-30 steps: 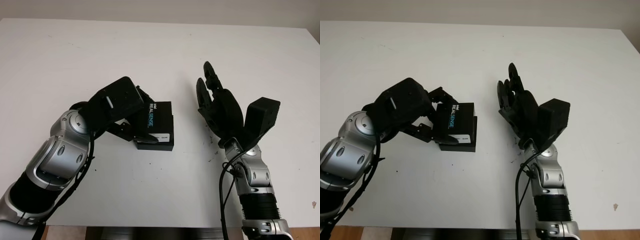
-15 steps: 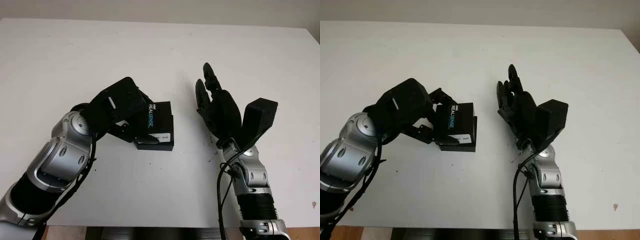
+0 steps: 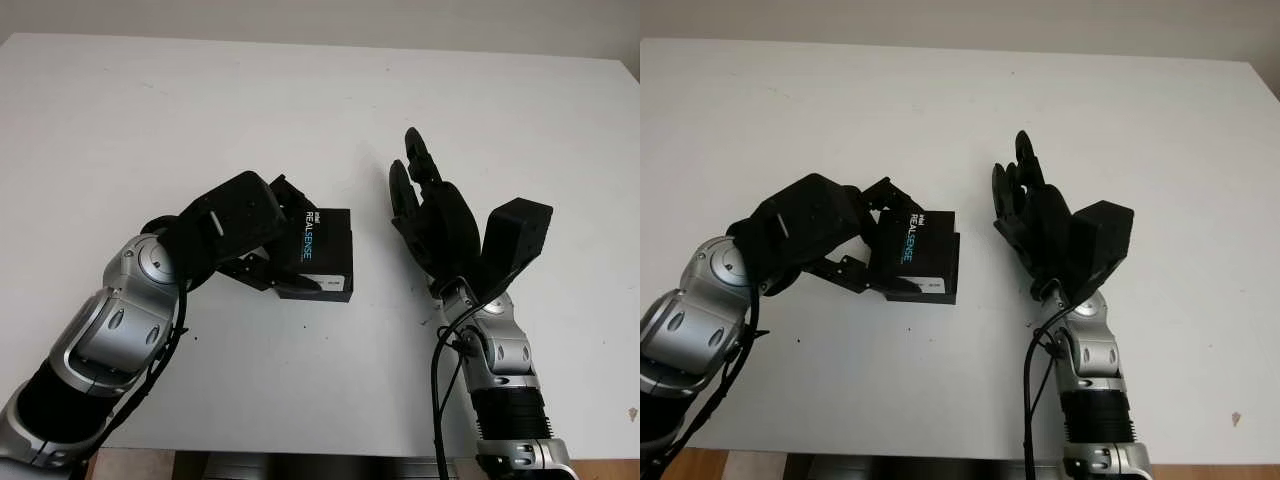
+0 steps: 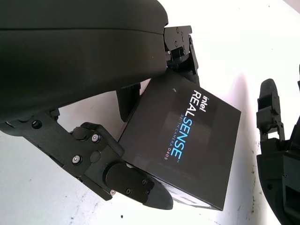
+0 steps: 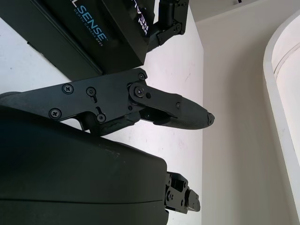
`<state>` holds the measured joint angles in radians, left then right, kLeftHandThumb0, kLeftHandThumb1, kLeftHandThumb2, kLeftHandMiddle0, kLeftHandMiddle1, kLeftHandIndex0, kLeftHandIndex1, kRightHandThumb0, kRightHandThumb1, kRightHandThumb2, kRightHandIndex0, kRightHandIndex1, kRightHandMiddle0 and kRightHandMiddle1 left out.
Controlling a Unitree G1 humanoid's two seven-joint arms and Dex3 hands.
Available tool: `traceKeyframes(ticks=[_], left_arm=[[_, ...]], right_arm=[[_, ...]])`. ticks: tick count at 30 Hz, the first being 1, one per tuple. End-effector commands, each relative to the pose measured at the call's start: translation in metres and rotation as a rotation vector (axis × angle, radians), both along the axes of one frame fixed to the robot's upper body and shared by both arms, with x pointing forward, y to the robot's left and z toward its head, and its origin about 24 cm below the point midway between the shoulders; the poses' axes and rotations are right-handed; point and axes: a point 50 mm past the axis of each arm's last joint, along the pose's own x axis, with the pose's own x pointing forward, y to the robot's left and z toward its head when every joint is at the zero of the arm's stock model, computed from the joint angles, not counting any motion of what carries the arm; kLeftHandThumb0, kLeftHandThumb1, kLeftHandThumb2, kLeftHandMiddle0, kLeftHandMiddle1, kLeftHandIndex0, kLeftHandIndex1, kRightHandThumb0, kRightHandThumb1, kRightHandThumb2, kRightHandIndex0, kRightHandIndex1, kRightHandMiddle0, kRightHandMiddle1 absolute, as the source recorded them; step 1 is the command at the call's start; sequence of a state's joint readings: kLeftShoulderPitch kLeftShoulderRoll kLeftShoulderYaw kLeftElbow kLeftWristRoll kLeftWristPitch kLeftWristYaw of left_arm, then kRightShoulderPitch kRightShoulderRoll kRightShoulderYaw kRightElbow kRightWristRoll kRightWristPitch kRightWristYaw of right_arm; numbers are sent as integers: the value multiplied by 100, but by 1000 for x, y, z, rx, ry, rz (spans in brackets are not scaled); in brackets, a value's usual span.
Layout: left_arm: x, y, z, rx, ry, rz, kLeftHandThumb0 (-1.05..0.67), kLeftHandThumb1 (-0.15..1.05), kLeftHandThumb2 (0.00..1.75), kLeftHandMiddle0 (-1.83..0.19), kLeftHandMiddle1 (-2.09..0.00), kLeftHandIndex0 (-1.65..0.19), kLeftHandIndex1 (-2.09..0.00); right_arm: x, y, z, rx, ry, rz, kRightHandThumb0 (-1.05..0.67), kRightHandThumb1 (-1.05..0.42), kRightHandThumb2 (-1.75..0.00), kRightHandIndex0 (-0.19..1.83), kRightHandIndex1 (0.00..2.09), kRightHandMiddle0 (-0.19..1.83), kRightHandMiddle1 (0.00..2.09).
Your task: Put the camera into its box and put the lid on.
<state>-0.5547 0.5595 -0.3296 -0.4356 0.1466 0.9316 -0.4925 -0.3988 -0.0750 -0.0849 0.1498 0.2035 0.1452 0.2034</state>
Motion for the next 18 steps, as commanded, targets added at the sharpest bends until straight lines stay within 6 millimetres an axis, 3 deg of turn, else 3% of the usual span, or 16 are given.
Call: traceKeyframes(ticks=[1, 15, 18], left_arm=[[-7, -28, -8, -44, 28, -129, -28, 105, 32, -15, -174, 2, -181], [-3, -34, -13, -44, 60, -111, -28, 105, 32, -16, -182, 1, -182], [-4, -36, -12, -26, 73, -111, -32, 105, 35, -4, -184, 11, -181]], right_arm=[[-1, 0, 1, 3, -11, -1, -57, -105, -61, -17, 5, -16, 6], [-2, 1, 0, 11, -6, -3, -59, -105, -59, -17, 6, -15, 6], [-2, 1, -1, 6, -8, 2, -59, -105, -60, -18, 5, -16, 5]])
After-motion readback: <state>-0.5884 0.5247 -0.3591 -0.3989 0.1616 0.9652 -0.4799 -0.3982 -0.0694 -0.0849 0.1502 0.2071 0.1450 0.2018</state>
